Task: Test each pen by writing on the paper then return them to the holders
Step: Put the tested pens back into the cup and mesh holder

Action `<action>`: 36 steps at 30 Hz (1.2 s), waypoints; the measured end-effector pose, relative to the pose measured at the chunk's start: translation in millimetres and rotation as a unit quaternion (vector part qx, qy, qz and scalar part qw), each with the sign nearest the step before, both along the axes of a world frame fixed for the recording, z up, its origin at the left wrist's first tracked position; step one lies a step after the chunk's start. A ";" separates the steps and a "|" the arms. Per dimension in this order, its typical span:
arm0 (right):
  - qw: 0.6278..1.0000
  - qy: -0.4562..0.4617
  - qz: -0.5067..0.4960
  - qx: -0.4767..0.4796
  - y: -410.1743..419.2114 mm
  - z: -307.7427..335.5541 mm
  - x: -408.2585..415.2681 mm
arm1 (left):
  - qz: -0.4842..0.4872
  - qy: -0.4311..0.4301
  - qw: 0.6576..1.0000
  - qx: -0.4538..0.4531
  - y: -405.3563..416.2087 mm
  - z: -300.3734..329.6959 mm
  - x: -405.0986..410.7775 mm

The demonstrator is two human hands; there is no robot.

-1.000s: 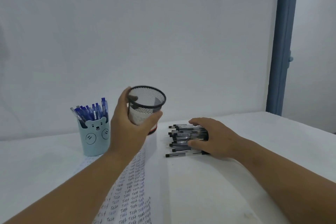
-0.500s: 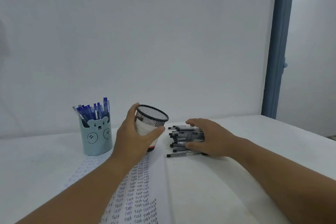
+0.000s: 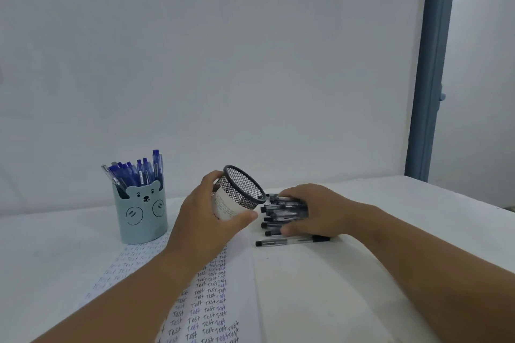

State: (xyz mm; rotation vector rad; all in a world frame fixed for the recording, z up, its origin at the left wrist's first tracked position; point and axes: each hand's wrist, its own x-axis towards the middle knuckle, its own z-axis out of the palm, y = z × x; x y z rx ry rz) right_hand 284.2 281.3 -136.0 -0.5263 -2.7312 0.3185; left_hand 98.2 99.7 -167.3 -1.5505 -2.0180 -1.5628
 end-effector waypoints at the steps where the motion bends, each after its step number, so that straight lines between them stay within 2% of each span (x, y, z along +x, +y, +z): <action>1: 1.000 0.002 -0.002 -0.002 -0.9 0.2 0.0 | 0.002 -0.001 1.000 -0.001 -0.5 -0.1 -0.4; 9: 1.000 0.012 -0.008 0.005 -2.6 2.5 1.2 | 0.007 -0.005 1.000 0.006 -4.7 1.0 0.9; 25: 0.994 0.098 0.011 0.038 -3.6 1.1 4.7 | -0.005 -0.011 1.000 -0.006 -5.4 -1.1 0.5; 30: 0.992 0.122 -0.001 0.021 -2.5 -1.4 5.5 | 0.000 0.004 1.000 -0.019 -3.7 -1.3 -1.3; 36: 0.993 0.113 -0.013 0.036 -6.1 3.6 4.3 | 0.000 0.006 1.000 -0.008 -3.7 -2.8 -2.1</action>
